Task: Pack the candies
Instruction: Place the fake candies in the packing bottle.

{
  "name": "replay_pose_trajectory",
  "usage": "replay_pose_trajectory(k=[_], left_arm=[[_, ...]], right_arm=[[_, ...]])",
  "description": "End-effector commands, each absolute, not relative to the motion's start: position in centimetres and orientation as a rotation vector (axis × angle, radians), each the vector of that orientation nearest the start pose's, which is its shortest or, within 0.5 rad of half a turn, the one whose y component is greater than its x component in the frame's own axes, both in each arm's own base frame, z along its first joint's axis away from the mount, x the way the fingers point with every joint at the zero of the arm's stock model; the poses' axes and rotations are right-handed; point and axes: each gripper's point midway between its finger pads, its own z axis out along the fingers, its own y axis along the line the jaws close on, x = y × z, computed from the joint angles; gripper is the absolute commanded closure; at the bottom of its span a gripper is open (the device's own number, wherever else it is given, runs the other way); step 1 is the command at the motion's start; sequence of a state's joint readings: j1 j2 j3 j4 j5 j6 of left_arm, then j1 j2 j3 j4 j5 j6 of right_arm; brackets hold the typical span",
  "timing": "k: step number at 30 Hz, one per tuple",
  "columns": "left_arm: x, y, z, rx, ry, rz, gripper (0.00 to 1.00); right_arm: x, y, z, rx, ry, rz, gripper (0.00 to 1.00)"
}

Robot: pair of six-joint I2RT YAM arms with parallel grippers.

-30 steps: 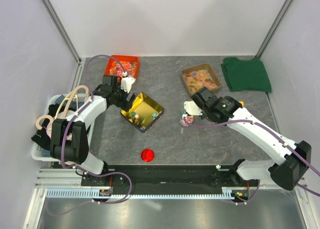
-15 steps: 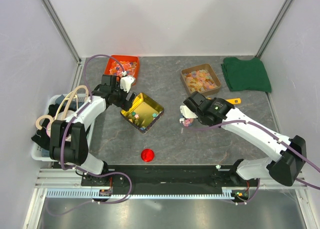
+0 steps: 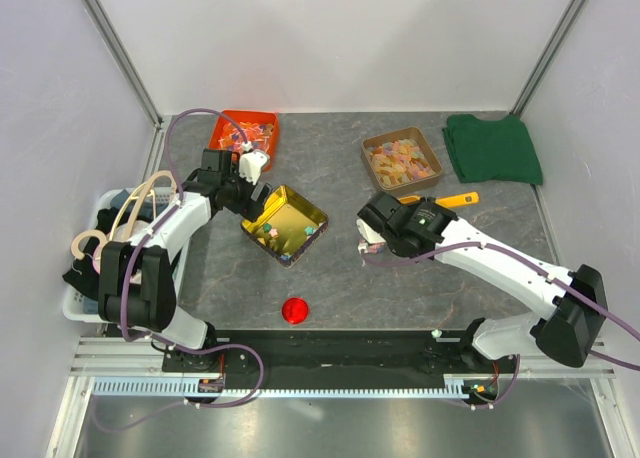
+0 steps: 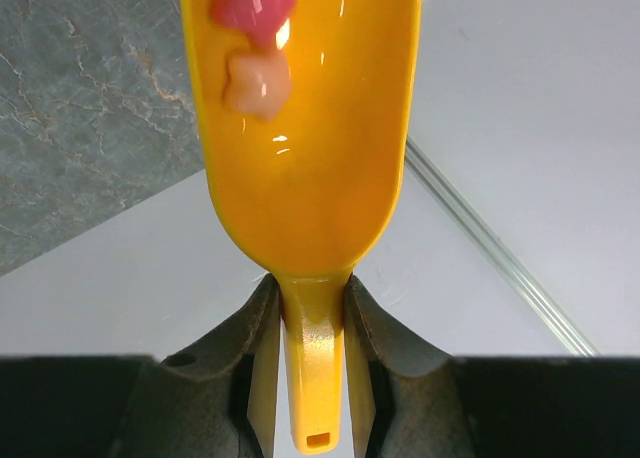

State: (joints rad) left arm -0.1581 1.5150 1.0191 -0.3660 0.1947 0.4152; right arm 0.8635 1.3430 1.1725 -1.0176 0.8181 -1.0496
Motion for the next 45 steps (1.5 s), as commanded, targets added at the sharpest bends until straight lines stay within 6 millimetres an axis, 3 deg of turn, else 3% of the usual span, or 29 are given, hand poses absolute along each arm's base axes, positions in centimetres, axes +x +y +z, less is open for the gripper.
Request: replay_pose_trajectory(k=[1,15,22,27,29,32,38,39,41,42,44,45], left_arm=[[37.5,-8.2,11.3,0.724,2.256,-0.160,0.01],[37.6,-8.3,11.4,0.720,2.253,-0.170,0.01],[37.8,-8.0,12.0,0.714,2.237,-0.159,0.01],[37.8,-8.0,12.9,0.706,2.220,-0.179,0.01],[37.8,-7.8,13.5,0.694,2.211,-0.192,0.01],[37.9,-7.4,14.3,0.667,2.203,-0.219,0.01],[38.2,-5.7,16.4,0.596,2.170,-0.255,0.01],[38.3,-5.6,16.7,0.587,2.166,-0.260,0.01],[38.2,-5.6,17.0,0.585,2.159,-0.271,0.01],[38.3,-4.4,17.1,0.547,2.164,-0.258,0.01],[38.3,-3.9,17.3,0.533,2.160,-0.257,0.01],[38.3,-3.8,17.3,0.523,2.163,-0.262,0.01]], right_arm=[[28.5,9.2,23.7,-1.982,1.638,-1.300,1.00],[28.7,9.7,24.6,-1.982,1.593,-1.345,1.00],[29.1,10.8,26.6,-1.885,1.620,-1.234,1.00],[30.1,11.2,28.8,-1.746,1.729,-1.035,1.00],[30.7,11.5,28.8,-1.701,1.776,-0.920,1.00],[31.9,10.0,29.4,-1.552,1.883,-0.817,1.00],[34.0,5.0,27.5,-1.211,2.088,-0.603,1.00],[34.5,2.8,26.9,-1.124,2.142,-0.595,1.00],[34.7,1.8,25.7,-1.034,2.194,-0.481,1.00],[34.7,-0.5,24.6,-0.955,2.252,-0.472,1.00],[34.5,-1.4,22.8,-0.917,2.287,-0.378,1.00],[34.4,-3.2,20.9,-0.852,2.325,-0.369,1.00]])
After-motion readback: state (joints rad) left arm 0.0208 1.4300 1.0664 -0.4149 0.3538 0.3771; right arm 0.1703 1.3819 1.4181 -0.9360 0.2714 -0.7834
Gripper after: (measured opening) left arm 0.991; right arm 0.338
